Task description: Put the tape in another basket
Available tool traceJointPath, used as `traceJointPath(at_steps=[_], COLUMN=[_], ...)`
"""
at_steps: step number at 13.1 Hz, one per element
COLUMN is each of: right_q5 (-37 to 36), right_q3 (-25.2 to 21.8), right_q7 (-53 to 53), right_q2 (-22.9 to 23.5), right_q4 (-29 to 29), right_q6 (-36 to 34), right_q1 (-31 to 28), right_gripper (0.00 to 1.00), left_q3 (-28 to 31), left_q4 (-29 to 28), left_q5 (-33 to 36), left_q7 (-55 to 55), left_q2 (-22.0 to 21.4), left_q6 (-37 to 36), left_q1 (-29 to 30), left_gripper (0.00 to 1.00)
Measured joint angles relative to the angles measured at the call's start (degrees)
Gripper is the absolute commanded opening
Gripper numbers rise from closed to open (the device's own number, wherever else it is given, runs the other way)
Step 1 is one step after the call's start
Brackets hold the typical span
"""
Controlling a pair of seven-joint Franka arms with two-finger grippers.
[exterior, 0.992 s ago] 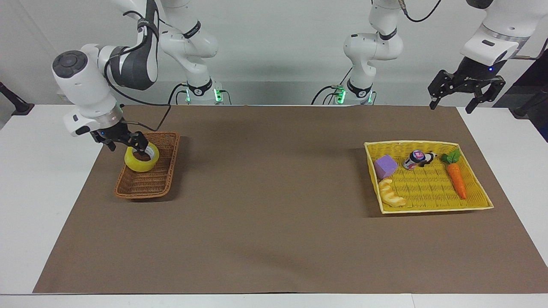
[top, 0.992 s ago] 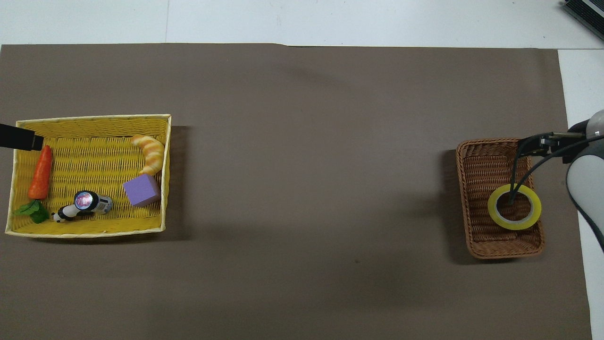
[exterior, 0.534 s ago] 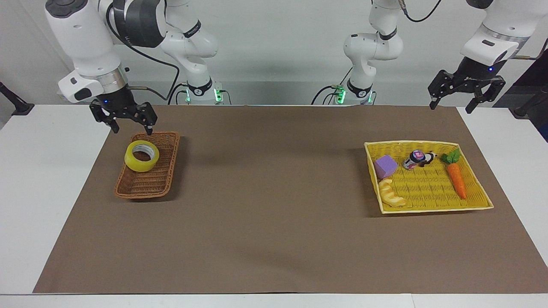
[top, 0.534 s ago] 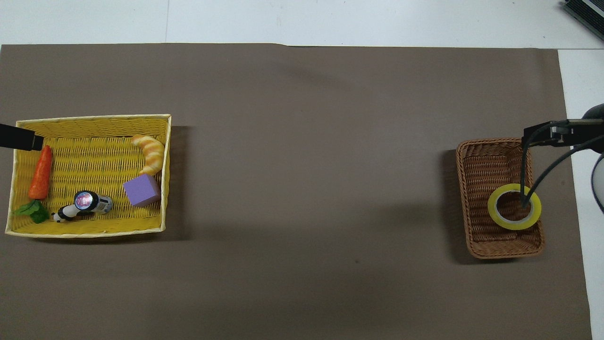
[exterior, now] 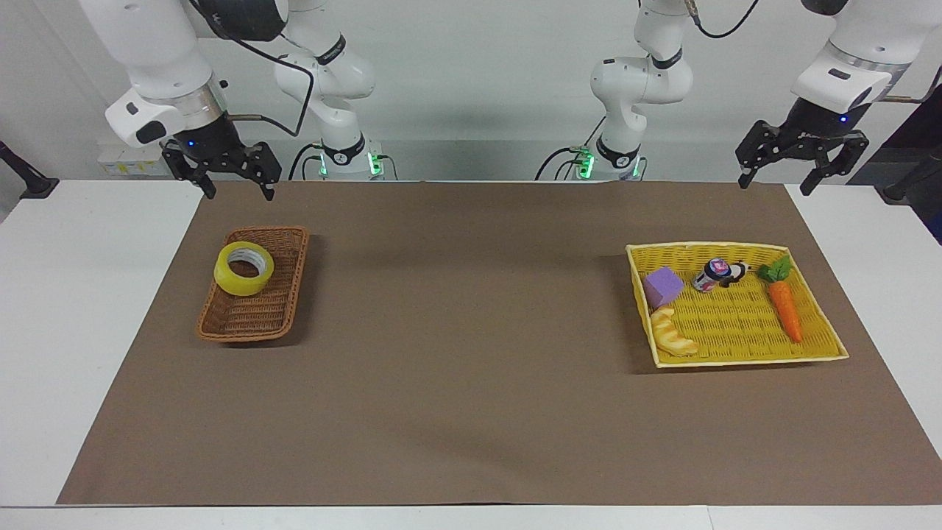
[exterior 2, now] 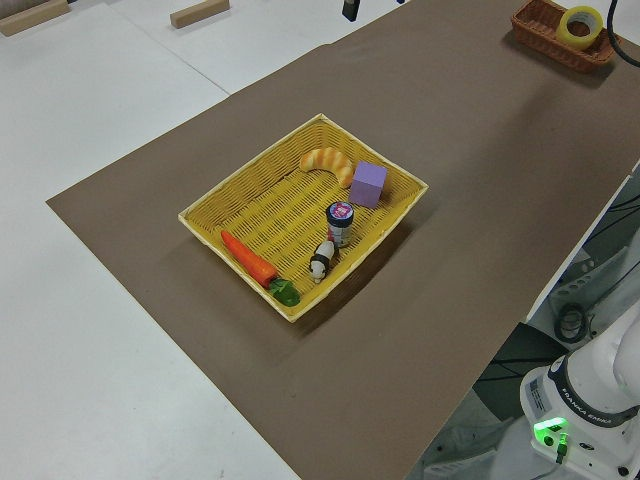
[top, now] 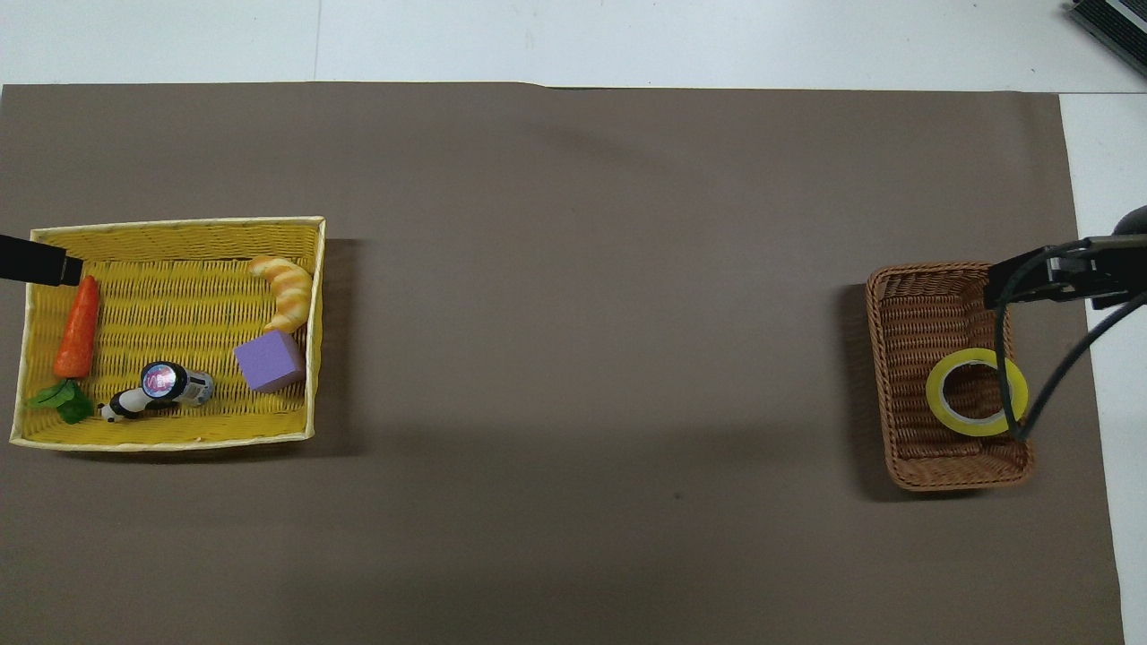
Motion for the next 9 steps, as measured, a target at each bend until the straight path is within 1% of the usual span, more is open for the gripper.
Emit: traceJointPath(at_steps=[9], right_q5=[0.4], right_q3=[-0.5], right_q7=[-0.3], right_q2=[-0.5], right_q4=[0.1], right_q6=[-0.3], right_q1=[-0.8], right_gripper=[1.0], left_q3=[0.0], left_q4=[0.0], left_q5=[0.0], left_q7=[0.0], left_q2=[0.0], left_q6=[0.0], left_q1=[0.0], left_gripper=[1.0])
